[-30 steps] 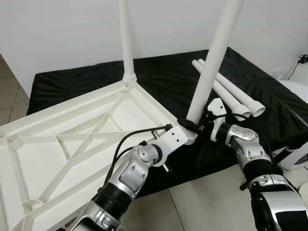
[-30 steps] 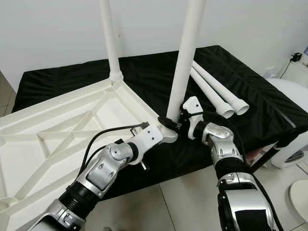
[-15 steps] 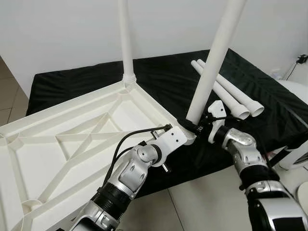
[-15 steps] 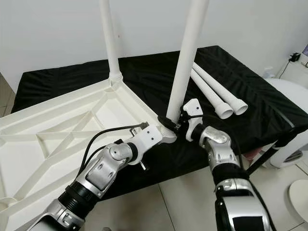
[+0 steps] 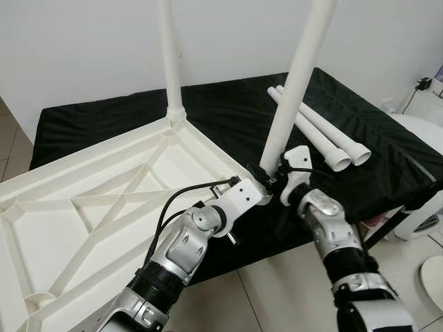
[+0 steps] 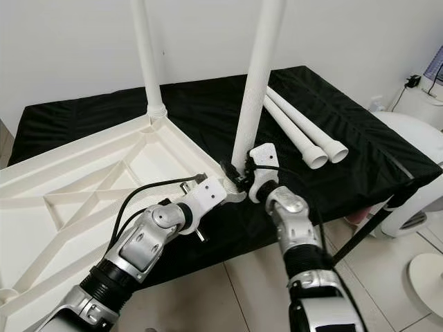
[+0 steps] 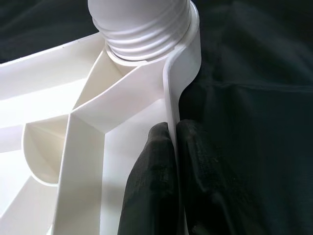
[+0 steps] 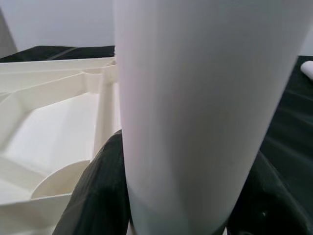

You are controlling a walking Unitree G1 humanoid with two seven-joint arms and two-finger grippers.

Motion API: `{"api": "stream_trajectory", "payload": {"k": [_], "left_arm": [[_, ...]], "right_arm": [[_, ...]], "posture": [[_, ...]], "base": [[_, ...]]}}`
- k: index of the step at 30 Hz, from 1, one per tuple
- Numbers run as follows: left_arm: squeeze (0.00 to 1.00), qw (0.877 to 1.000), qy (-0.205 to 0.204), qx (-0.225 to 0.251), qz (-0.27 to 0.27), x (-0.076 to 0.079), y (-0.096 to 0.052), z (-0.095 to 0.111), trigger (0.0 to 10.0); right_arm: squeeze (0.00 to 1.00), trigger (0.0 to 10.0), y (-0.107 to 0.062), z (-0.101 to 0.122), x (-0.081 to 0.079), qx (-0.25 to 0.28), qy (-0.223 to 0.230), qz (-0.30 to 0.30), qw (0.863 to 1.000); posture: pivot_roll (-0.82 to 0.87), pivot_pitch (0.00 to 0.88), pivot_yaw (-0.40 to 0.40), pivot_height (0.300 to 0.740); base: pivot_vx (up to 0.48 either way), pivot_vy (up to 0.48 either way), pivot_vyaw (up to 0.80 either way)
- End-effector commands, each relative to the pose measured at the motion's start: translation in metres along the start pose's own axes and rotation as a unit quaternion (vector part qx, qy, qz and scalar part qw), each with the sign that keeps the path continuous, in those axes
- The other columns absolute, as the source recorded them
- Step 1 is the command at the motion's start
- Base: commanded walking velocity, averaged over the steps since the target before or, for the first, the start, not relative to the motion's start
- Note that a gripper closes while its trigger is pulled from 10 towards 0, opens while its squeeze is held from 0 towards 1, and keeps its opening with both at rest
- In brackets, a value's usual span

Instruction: Building children table

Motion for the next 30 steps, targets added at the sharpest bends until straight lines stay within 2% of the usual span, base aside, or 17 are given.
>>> {"api": "stream_trajectory", "payload": {"k": [1,4,5,9,13,15,20,25,26,30], "left_arm": [[0.0,1.0,0.018,0.019,0.012,0.005,0.0,0.009,10.0],[0.0,1.0,0.016,0.019,0.011,0.006,0.0,0.009,10.0],[0.0,1.0,0.016,0.019,0.011,0.006,0.001,0.009,10.0],[0.0,1.0,0.014,0.019,0.012,0.006,0.001,0.008,10.0],[0.0,1.0,0.014,0.019,0.012,0.006,0.0,0.009,10.0],[0.0,1.0,0.014,0.02,0.013,0.006,0.0,0.009,10.0],[0.0,1.0,0.014,0.02,0.013,0.006,0.001,0.009,10.0],[0.0,1.0,0.013,0.02,0.014,0.005,0.001,0.009,10.0],[0.0,1.0,0.012,0.019,0.017,0.004,0.0,0.009,10.0],[0.0,1.0,0.011,0.019,0.017,0.003,0.0,0.009,10.0]], "right_arm": [[0.0,10.0,0.0,-0.005,0.003,-0.022,0.027,-0.06,0.998],[0.0,10.0,0.001,-0.004,0.003,-0.036,0.029,-0.115,0.992],[0.0,10.0,0.0,-0.003,0.005,-0.049,0.018,-0.165,0.985],[0.0,10.0,-0.002,-0.002,0.003,-0.056,0.015,-0.204,0.977],[0.0,10.0,-0.007,0.001,-0.006,-0.068,0.015,-0.257,0.964],[0.0,10.0,-0.007,0.003,-0.01,-0.07,0.016,-0.264,0.962],[0.0,10.0,-0.006,0.006,-0.011,-0.069,0.014,-0.264,0.962],[0.0,10.0,-0.009,0.005,-0.004,-0.072,0.008,-0.279,0.958],[1.0,10.0,-0.01,0.006,-0.005,-0.072,0.011,-0.275,0.959],[1.0,10.0,-0.011,0.007,-0.003,-0.071,0.008,-0.279,0.958]], "posture": [[-0.1,0.044,0.013,0.74],[-0.1,0.045,0.011,0.74],[-0.1,0.045,0.011,0.74],[-0.1,0.045,0.011,0.74],[-0.1,0.049,0.005,0.74],[-0.1,0.049,0.005,0.74],[-0.1,0.05,0.005,0.74],[-0.1,0.05,0.005,0.74],[-0.1,0.063,0.01,0.74],[-0.1,0.064,0.012,0.74]], "base": [[0.0,0.0,0.0],[0.0,0.0,0.0],[0.0,0.0,0.0],[0.0,0.0,0.0],[0.0,0.0,0.0],[0.0,0.0,0.0],[0.0,0.0,0.0],[0.0,0.0,0.0],[0.0,0.0,0.0],[0.0,0.0,0.0]]}}
Point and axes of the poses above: a point about 5 cm out from each wrist's last joint towards the gripper, its own y axis pointing out of the wrist towards the gripper, its own z axis along the axis of the wrist's last joint, x = y × z, the point moved 3 cm from there along y, pointing out of the wrist towards the gripper, and after that the axes turned 14 degrees about -y, right-handed, at the moved point
